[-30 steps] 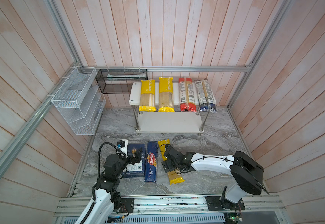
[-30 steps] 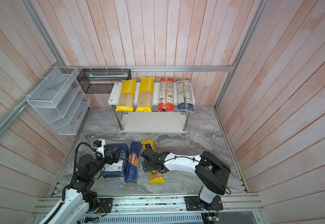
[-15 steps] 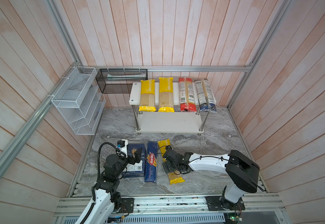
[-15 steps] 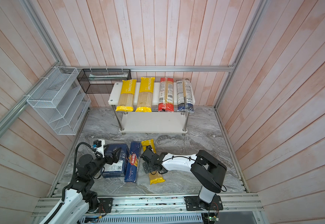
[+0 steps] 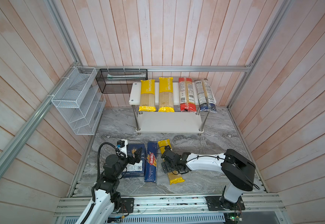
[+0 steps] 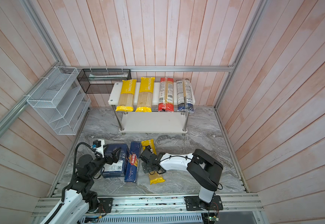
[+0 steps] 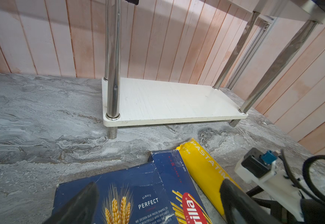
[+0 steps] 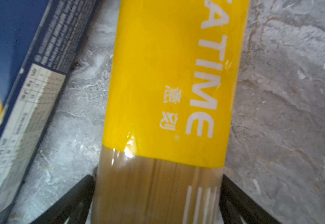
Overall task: Arrange pasta packages on shelves
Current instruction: Pick up the pasta bag from the center of the table.
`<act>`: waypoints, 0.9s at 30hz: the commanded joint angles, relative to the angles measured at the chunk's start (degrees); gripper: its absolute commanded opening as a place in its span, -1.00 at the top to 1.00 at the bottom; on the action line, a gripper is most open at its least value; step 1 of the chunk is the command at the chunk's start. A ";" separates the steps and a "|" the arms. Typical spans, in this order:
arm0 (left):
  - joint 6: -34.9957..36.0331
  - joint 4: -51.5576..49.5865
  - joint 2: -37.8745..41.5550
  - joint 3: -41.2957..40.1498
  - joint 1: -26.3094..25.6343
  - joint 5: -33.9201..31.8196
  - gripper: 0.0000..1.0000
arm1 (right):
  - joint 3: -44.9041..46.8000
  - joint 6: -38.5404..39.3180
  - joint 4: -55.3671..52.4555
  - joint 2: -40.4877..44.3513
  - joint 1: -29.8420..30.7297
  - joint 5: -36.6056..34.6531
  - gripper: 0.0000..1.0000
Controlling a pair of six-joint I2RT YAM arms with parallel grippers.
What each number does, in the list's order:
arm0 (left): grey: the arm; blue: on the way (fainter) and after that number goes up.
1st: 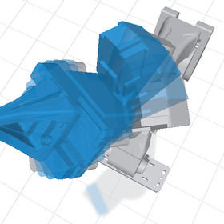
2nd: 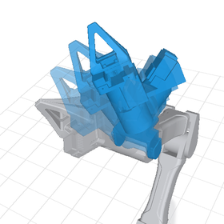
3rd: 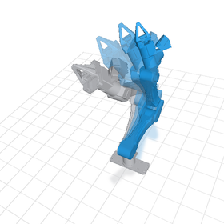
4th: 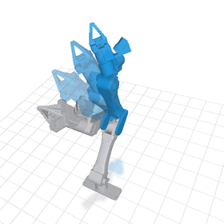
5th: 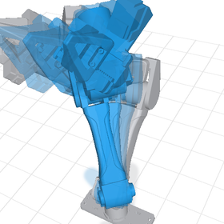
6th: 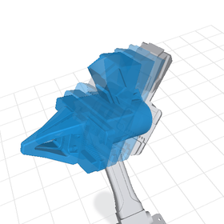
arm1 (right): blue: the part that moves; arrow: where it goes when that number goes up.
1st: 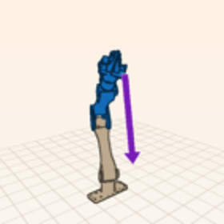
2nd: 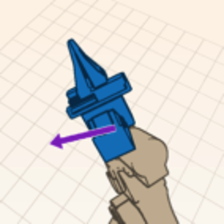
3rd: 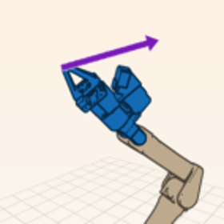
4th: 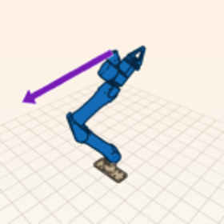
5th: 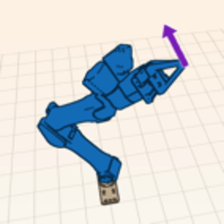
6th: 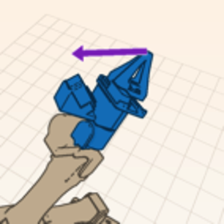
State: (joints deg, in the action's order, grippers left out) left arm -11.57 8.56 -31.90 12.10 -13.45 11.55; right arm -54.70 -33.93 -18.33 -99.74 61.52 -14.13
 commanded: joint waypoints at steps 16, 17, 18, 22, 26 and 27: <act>0.82 0.77 0.72 0.21 0.24 -0.40 -1.00 | 4.98 -3.53 4.30 -0.51 0.42 -0.47 -0.71; 0.82 0.85 0.62 0.31 0.19 -0.39 -0.99 | 5.29 -3.36 4.74 -0.29 0.44 -0.47 -0.68; 0.85 0.76 0.59 0.30 0.20 -0.39 -1.00 | 5.30 -3.33 4.66 -0.04 0.42 -0.56 -0.65; 0.82 0.85 0.88 0.29 0.23 -0.39 -1.00 | 5.37 -3.07 4.10 1.20 0.44 -0.95 -0.51; 0.78 0.80 1.07 0.21 0.17 -0.39 -1.00 | 6.95 -2.64 5.98 3.53 0.41 -2.00 -0.38; 0.85 0.80 1.05 0.12 0.21 -0.39 -1.00 | 7.06 -2.75 6.00 3.86 0.39 -2.20 -0.35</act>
State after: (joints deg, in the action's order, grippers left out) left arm -11.57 8.56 -31.38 12.10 -13.45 11.55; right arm -49.39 -36.16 -10.33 -97.10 61.82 -16.53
